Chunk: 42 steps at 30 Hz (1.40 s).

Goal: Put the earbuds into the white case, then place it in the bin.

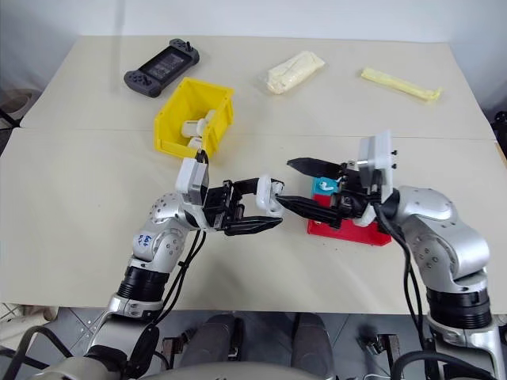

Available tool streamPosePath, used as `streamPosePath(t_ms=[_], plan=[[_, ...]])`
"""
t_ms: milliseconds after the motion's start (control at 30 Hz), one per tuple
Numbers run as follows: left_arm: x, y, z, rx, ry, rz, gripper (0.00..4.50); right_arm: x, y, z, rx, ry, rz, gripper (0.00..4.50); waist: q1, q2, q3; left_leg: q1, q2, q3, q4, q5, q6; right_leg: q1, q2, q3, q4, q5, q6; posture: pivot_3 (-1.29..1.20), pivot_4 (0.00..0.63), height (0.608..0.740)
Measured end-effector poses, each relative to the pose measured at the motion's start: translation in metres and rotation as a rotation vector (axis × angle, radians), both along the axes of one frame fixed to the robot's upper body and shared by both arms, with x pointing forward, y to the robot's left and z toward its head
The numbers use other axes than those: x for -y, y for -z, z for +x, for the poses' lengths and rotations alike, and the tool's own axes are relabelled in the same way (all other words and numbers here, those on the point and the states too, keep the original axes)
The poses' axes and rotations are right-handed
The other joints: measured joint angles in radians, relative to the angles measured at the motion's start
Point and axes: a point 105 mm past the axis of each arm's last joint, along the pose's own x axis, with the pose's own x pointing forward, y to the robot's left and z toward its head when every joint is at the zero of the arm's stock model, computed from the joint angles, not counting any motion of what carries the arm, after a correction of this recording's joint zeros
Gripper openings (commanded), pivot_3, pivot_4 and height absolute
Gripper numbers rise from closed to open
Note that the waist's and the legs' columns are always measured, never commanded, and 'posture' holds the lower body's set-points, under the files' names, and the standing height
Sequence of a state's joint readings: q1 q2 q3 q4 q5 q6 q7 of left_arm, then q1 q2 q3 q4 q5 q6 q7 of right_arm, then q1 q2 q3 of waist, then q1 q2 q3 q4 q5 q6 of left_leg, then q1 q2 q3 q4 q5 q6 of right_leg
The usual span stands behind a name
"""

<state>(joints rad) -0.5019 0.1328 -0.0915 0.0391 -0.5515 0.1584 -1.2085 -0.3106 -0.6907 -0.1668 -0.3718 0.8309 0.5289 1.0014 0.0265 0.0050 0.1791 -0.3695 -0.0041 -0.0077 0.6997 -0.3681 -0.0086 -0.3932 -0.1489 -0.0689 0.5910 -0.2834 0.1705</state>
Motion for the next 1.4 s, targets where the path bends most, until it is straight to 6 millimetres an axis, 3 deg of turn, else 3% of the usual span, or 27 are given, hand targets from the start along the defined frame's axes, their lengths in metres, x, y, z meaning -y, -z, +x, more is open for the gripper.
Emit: streamPosePath(t_ms=[167,400,533,667,900,1067,1267,1400], plan=[[-0.005,-0.009,-0.001,0.046,-0.018,-0.031,2.8,0.041,0.008,-0.011,-0.034,0.137,-0.076,4.46,0.002,0.0,0.0,0.0,0.0,0.0,0.0,0.0,0.0,0.0,0.0,0.0,0.0,0.0,0.0,0.0,0.15,0.74],[-0.021,0.002,0.006,0.051,-0.073,0.023,2.8,0.132,0.044,-0.031,-0.025,0.434,-0.23,4.46,0.004,0.0,0.0,0.002,0.0,0.003,0.0,0.0,0.002,0.001,0.0,0.002,0.0,0.001,0.001,0.0,0.15,0.74],[-0.022,0.003,0.007,0.057,-0.088,0.028,2.8,0.162,0.06,-0.033,0.07,0.521,-0.36,4.46,-0.002,0.0,0.0,0.003,0.0,0.003,-0.001,0.0,0.002,0.001,0.0,0.003,0.0,0.001,0.001,0.0,0.15,0.74],[-0.029,0.011,0.009,0.034,-0.134,0.043,2.8,0.185,0.073,-0.031,0.071,0.61,-0.37,4.46,-0.003,0.0,0.0,0.003,0.0,0.004,-0.001,0.0,0.002,0.001,0.0,0.003,0.0,0.001,0.001,0.0,0.15,0.74],[-0.029,0.009,0.013,0.038,-0.172,0.039,2.8,0.15,0.045,0.011,0.015,0.475,-0.398,4.46,-0.004,0.003,0.0,0.003,0.001,0.004,-0.001,0.0,0.001,0.001,0.0,0.003,0.0,0.001,0.0,0.0,0.15,0.74],[-0.024,0.01,0.012,0.037,-0.173,0.032,2.8,0.114,0.015,0.066,0.002,0.452,-0.545,4.46,-0.007,0.004,0.0,0.001,0.0,0.003,0.0,0.001,0.001,-0.001,0.0,0.003,-0.001,0.002,0.001,0.0,0.15,0.74],[-0.023,0.01,0.014,0.037,-0.196,0.024,2.8,0.098,0.031,0.107,-0.106,0.449,-0.809,4.46,-0.006,0.004,0.0,-0.002,-0.001,0.002,0.0,0.0,0.002,-0.001,-0.001,0.001,-0.004,0.002,0.001,0.0,0.15,0.74],[-0.017,0.01,0.012,0.036,-0.192,0.015,2.8,0.084,0.032,0.126,-0.071,0.413,-0.947,4.46,-0.011,0.004,0.001,-0.002,0.0,0.002,-0.001,0.0,0.001,-0.002,-0.001,0.0,-0.003,0.002,0.001,0.0,0.15,0.74]])
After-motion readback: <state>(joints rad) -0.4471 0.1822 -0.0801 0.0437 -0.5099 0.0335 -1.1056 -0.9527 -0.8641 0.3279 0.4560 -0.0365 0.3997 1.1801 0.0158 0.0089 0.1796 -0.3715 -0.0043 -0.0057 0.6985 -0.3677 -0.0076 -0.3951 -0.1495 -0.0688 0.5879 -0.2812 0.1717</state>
